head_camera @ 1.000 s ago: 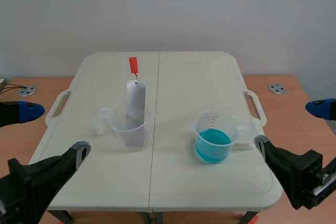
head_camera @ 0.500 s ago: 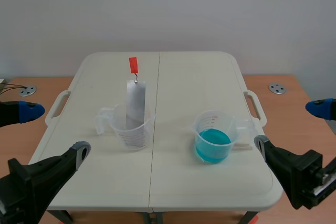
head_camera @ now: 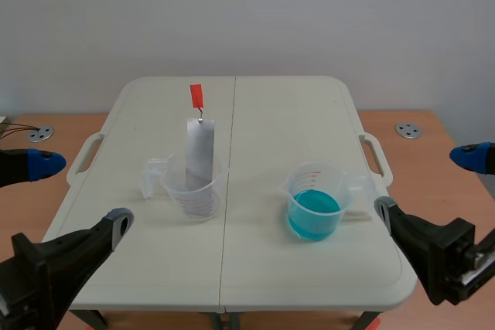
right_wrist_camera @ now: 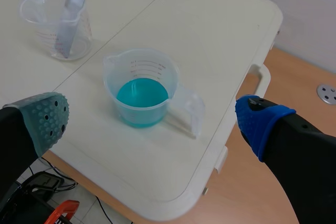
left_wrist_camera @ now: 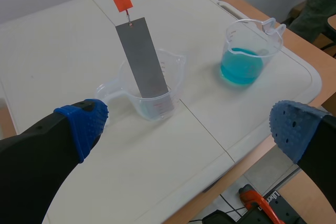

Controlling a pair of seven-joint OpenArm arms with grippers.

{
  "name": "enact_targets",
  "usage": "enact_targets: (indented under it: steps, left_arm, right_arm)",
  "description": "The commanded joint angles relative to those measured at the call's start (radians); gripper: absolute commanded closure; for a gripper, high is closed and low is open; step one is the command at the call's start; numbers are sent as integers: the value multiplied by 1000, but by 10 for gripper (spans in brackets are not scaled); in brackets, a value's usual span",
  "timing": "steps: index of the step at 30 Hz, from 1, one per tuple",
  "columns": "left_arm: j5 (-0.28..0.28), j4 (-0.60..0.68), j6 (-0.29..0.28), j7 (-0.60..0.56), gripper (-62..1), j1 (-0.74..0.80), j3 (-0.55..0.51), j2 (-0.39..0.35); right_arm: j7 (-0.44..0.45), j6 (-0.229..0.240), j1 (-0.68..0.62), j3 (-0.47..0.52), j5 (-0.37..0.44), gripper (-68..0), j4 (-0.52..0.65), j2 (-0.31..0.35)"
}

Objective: Hold the metal plate by the orange handle, dip it into the blue solution, take it out and point at it, then put the plate back in the beaker on the left.
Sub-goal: 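Lift the metal plate out of the left beaker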

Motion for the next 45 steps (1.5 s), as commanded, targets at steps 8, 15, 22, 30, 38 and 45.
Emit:
enact_targets:
  steps: [8, 15, 22, 30, 38, 45]
  left_arm:
    - [-9, 8, 5, -14, -623, -1, 3, 5]
    - [-7, 8, 5, 12, -22, -1, 3, 5]
    - [18, 8, 56, 122, -21, 23, 2, 5]
    - [130, -27, 122, 216, -21, 171, 2, 5]
    - [130, -145, 121, 221, -21, 297, 3, 5]
    - [129, -225, 121, 220, -21, 357, 3, 5]
  right_arm:
    - [-4, 9, 81, -13, 8, -665, 14, -5]
    - [-29, 9, 172, -85, 8, -665, 0, -5]
    - [-29, 12, 290, -177, 8, -665, -43, -6]
    - [-31, 12, 426, -301, 20, -665, -80, -8]
    - [-82, 12, 569, -388, 39, -664, -161, -100]
    - [-90, 12, 711, -470, 42, -663, -295, -168]
